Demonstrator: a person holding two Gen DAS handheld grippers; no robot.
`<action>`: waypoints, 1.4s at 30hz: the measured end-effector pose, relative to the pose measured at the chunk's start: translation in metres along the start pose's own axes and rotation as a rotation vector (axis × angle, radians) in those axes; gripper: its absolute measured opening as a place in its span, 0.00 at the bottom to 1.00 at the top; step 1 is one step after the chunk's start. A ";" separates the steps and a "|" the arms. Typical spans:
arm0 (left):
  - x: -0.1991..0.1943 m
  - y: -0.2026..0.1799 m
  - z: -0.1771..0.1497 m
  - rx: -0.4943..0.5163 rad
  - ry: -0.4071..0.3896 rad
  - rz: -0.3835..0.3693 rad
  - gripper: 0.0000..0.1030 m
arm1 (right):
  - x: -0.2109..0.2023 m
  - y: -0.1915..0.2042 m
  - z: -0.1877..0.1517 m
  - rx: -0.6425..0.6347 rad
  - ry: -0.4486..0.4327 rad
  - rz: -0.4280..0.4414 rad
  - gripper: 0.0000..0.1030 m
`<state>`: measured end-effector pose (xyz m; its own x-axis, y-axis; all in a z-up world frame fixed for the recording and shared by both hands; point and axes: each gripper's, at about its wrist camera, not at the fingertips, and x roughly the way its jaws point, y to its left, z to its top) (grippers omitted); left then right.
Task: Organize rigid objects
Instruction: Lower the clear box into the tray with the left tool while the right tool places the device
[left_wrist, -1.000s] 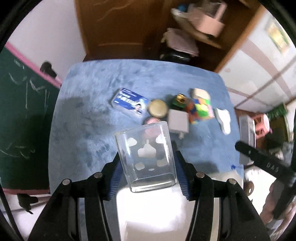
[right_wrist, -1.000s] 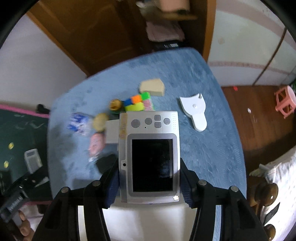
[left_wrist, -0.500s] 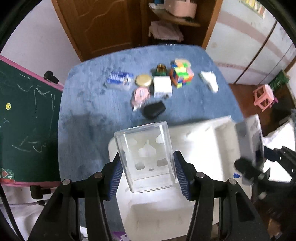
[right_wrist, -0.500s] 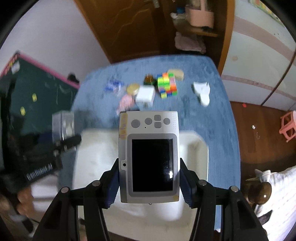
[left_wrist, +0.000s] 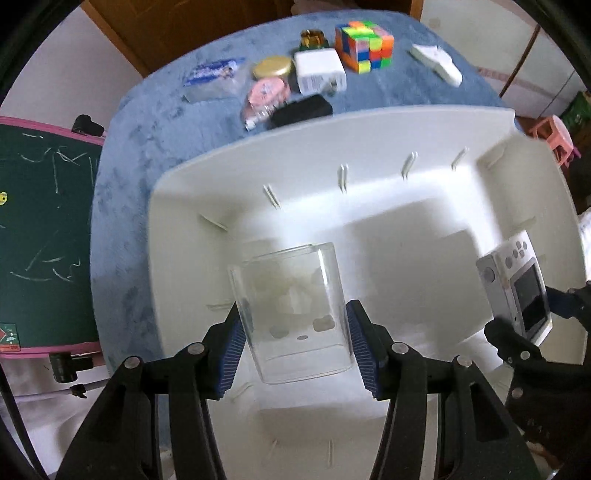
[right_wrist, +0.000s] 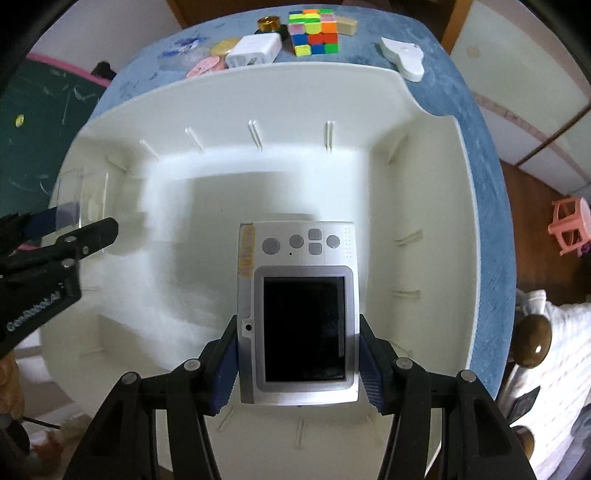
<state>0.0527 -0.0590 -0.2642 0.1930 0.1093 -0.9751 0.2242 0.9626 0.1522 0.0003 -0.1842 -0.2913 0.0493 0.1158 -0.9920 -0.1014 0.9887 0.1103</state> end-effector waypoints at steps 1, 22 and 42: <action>0.003 -0.002 -0.001 0.001 0.005 0.000 0.55 | 0.001 0.003 -0.001 -0.010 0.000 -0.004 0.56; 0.022 -0.001 -0.012 -0.037 0.078 0.042 0.74 | -0.011 0.031 -0.019 -0.094 -0.057 -0.037 0.72; 0.000 0.007 -0.014 -0.047 0.045 0.052 0.78 | -0.039 0.026 -0.009 -0.096 -0.154 -0.013 0.72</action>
<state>0.0405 -0.0488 -0.2654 0.1597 0.1699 -0.9724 0.1699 0.9656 0.1966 -0.0134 -0.1633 -0.2506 0.2020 0.1237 -0.9715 -0.1936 0.9775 0.0843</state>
